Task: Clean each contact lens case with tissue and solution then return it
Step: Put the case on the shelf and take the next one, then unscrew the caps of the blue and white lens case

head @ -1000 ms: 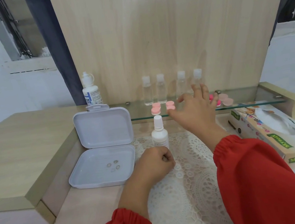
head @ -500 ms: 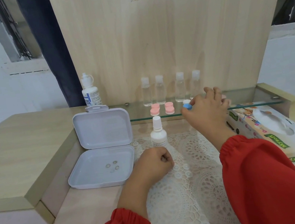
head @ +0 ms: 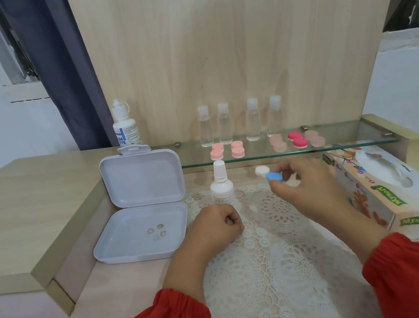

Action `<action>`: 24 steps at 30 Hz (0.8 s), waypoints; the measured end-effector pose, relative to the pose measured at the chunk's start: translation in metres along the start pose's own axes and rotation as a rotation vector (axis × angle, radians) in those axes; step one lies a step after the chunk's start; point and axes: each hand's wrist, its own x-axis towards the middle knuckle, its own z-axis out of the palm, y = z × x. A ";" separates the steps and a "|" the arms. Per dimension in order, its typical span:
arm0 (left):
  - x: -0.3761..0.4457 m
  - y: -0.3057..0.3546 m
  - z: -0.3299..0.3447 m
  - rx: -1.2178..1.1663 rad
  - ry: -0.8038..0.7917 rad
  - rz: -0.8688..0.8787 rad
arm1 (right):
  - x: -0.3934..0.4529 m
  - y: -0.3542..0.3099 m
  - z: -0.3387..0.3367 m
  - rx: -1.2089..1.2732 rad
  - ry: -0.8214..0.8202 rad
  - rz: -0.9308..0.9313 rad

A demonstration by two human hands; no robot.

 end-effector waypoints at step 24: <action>0.004 0.022 0.030 0.304 -0.011 0.273 | -0.017 0.051 0.002 0.120 -0.502 -0.074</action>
